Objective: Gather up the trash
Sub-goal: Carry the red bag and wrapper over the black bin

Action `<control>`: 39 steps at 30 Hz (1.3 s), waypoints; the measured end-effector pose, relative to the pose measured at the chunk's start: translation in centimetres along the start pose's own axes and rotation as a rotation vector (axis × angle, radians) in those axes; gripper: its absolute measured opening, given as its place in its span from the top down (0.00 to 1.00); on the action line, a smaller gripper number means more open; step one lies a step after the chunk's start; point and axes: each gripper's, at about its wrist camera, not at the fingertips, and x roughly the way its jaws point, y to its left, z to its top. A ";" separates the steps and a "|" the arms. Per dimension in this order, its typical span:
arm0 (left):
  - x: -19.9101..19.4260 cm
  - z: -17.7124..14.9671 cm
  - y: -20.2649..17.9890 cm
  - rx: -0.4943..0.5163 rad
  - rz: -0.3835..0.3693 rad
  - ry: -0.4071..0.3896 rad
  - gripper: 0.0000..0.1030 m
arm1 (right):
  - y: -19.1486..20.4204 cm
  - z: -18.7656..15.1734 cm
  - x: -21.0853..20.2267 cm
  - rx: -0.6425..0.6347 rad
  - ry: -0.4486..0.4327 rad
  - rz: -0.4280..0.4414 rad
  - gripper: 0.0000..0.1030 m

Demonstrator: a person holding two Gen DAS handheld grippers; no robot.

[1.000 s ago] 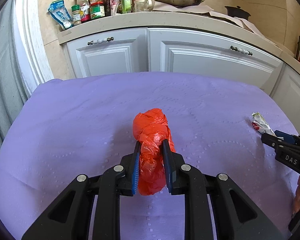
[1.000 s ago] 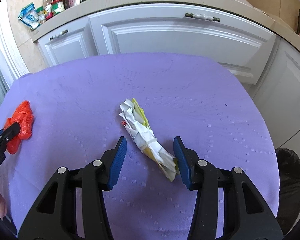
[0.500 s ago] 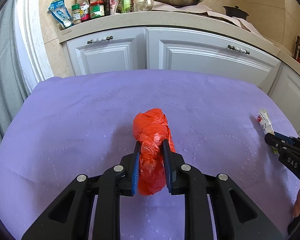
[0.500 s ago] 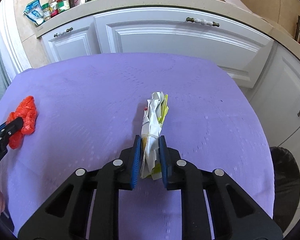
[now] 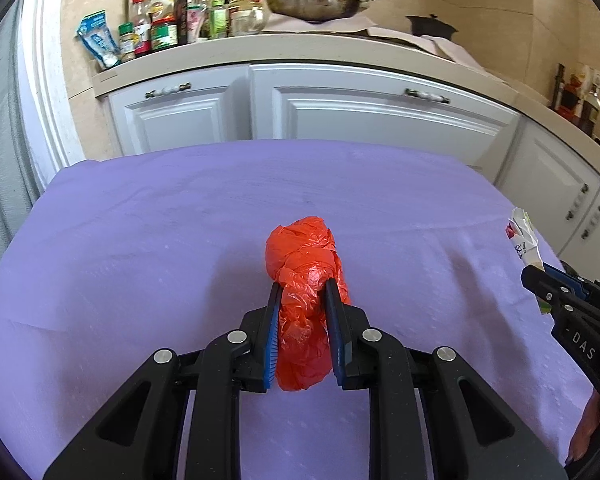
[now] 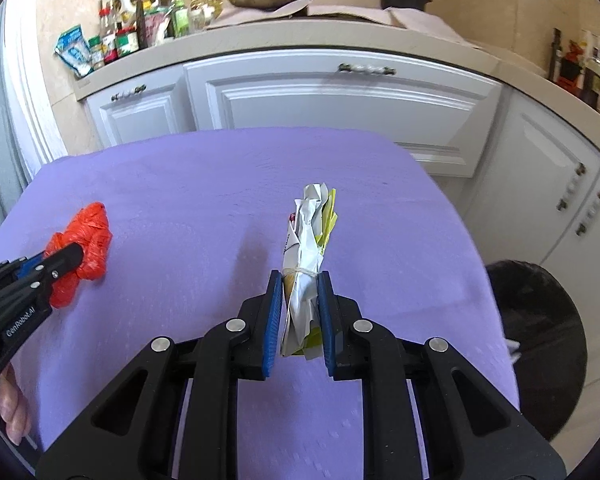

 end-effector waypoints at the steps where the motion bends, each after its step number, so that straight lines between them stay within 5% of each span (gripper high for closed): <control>1: -0.3 -0.1 -0.4 0.006 -0.010 -0.004 0.79 | -0.3 -0.3 -0.6 0.005 -0.008 -0.009 0.83; 21: -4.6 -1.1 -13.6 0.191 -0.250 -0.087 0.79 | -10.8 -4.9 -9.2 0.199 -0.121 -0.209 0.83; 39: -3.6 -1.7 -25.2 0.336 -0.361 -0.111 0.79 | -20.1 -7.3 -9.8 0.320 -0.132 -0.329 0.83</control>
